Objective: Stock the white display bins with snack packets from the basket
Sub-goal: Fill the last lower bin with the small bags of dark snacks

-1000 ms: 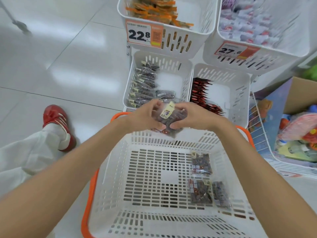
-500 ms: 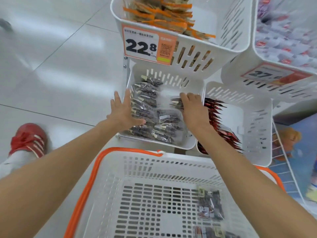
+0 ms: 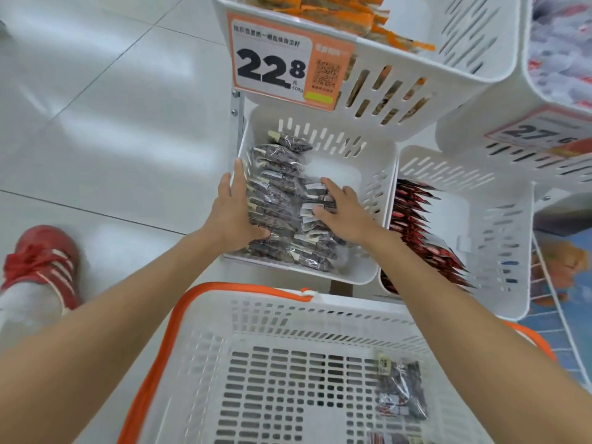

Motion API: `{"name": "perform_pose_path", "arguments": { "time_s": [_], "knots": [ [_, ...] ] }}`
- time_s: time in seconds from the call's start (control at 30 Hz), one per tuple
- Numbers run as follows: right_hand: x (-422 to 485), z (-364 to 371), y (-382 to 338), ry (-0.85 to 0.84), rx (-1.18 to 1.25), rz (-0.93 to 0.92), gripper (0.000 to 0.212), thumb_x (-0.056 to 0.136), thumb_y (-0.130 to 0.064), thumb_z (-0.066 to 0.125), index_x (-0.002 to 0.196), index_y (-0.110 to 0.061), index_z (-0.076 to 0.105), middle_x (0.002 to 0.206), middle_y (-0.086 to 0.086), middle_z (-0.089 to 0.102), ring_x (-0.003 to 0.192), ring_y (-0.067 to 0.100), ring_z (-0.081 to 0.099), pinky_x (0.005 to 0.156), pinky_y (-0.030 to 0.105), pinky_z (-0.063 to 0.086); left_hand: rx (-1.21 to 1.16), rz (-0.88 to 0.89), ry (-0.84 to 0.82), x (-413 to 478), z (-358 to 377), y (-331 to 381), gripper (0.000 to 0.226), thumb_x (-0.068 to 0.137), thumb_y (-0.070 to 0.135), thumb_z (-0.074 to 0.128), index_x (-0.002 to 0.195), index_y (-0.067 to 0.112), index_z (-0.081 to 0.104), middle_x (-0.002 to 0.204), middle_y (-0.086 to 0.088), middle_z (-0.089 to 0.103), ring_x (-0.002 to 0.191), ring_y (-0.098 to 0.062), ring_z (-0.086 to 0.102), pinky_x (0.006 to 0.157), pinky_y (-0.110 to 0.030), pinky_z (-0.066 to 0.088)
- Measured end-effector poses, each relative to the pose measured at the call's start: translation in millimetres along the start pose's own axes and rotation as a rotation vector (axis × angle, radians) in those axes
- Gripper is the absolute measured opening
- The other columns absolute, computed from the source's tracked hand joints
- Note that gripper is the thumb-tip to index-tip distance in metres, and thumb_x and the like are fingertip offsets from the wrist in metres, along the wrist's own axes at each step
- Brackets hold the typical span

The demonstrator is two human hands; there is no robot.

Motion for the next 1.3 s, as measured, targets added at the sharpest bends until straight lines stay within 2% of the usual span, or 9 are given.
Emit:
{"name": "perform_pose_path", "arguments": {
  "time_s": [0.1, 0.2, 0.4, 0.53, 0.67, 0.87, 1.07, 1.2, 1.3],
  "knots": [
    [-6, -3, 12, 0.026, 0.147, 0.058, 0.089, 0.089, -0.054, 0.060, 0.153, -0.042, 0.000, 0.164, 0.005, -0.003, 0.151, 0.025, 0.000, 0.119, 0.046, 0.012, 0.001, 0.001, 0.005, -1, -1, 1, 0.142, 0.068, 0.025, 0.088, 0.145, 0.032, -0.031, 0.160, -0.010, -0.009, 0.139, -0.037, 0.031, 0.108, -0.046, 0.040],
    [-15, 2, 29, 0.082, 0.157, 0.157, 0.104, 0.080, -0.056, 0.069, 0.154, -0.035, 0.000, 0.161, 0.006, 0.017, 0.148, 0.029, 0.017, 0.118, 0.051, 0.024, -0.020, -0.001, -0.006, -2, -2, 1, 0.141, 0.069, 0.023, 0.088, 0.146, 0.032, -0.030, 0.161, -0.009, -0.008, 0.138, -0.036, 0.033, 0.106, -0.045, 0.042],
    [-33, 10, 21, 0.136, 0.234, 0.091, 0.099, 0.085, -0.045, 0.070, 0.155, -0.034, 0.002, 0.163, 0.000, 0.009, 0.149, 0.022, 0.013, 0.120, 0.044, 0.019, -0.040, -0.077, -0.045, -8, -3, 5, 0.134, 0.072, 0.023, 0.085, 0.148, 0.029, -0.026, 0.161, -0.010, -0.005, 0.145, -0.035, 0.019, 0.114, -0.044, 0.030],
    [-52, -2, 11, 0.086, 0.093, 0.098, 0.088, 0.091, -0.044, 0.061, 0.156, -0.033, 0.002, 0.164, 0.005, -0.001, 0.151, 0.022, -0.005, 0.119, 0.039, 0.009, 0.045, -0.193, 0.044, -26, -18, 19, 0.099, 0.081, 0.032, 0.076, 0.154, 0.025, 0.009, 0.159, -0.016, 0.009, 0.146, -0.035, 0.014, 0.115, -0.049, 0.026],
    [-126, -42, -36, 0.252, 0.034, -0.117, 0.067, 0.095, -0.027, 0.060, 0.152, -0.021, 0.026, 0.154, 0.003, 0.030, 0.143, 0.018, 0.026, 0.114, 0.026, 0.020, -0.018, 0.030, 0.172, -72, -32, 79, 0.038, 0.082, 0.023, 0.070, 0.118, 0.020, 0.061, 0.126, -0.007, 0.058, 0.116, -0.027, 0.053, 0.099, -0.043, 0.047],
    [-267, -52, 14, 0.524, 0.218, -0.060, 0.016, 0.094, -0.007, 0.055, 0.101, -0.019, 0.063, 0.100, -0.006, 0.058, 0.083, 0.005, 0.056, 0.075, 0.017, 0.046, -0.204, 0.150, 0.079, -174, 5, 117, 0.015, 0.086, 0.012, 0.065, 0.097, 0.020, 0.059, 0.086, 0.006, 0.057, 0.068, -0.012, 0.054, 0.067, -0.029, 0.048],
    [-280, 74, 183, 0.037, 0.155, 0.454, 0.034, 0.101, -0.019, 0.046, 0.127, 0.000, 0.055, 0.131, 0.015, 0.056, 0.107, 0.034, 0.059, 0.090, 0.040, 0.051, -0.297, -0.084, -0.092, -236, 76, 57, 0.018, 0.087, 0.005, 0.065, 0.098, 0.018, 0.059, 0.092, 0.000, 0.058, 0.076, -0.019, 0.056, 0.060, -0.017, 0.045],
    [-273, 138, 209, -0.213, 0.036, 0.557, 0.071, 0.103, -0.037, 0.041, 0.155, -0.008, 0.003, 0.162, 0.010, -0.006, 0.149, 0.032, 0.012, 0.115, 0.039, 0.030, -0.430, -0.224, -0.133, -260, 97, 31, 0.021, 0.086, -0.006, 0.063, 0.099, 0.009, 0.060, 0.088, -0.005, 0.054, 0.074, -0.021, 0.053, 0.056, -0.009, 0.045],
    [-258, 131, 195, -0.012, -0.117, 0.460, 0.040, 0.099, -0.038, 0.049, 0.130, -0.013, 0.052, 0.145, 0.016, 0.035, 0.139, 0.034, 0.033, 0.108, 0.042, 0.036, -0.379, -0.304, -0.167, -263, 106, 10, 0.019, 0.086, 0.000, 0.065, 0.099, 0.013, 0.061, 0.098, -0.008, 0.059, 0.081, -0.022, 0.058, 0.061, -0.018, 0.048]
  ]
}}
Point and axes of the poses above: each hand's wrist, its own x-axis towards the middle knuckle, its own z-axis out of the palm, y = z × x, the point moved 10 cm from there along x, towards the middle knuckle
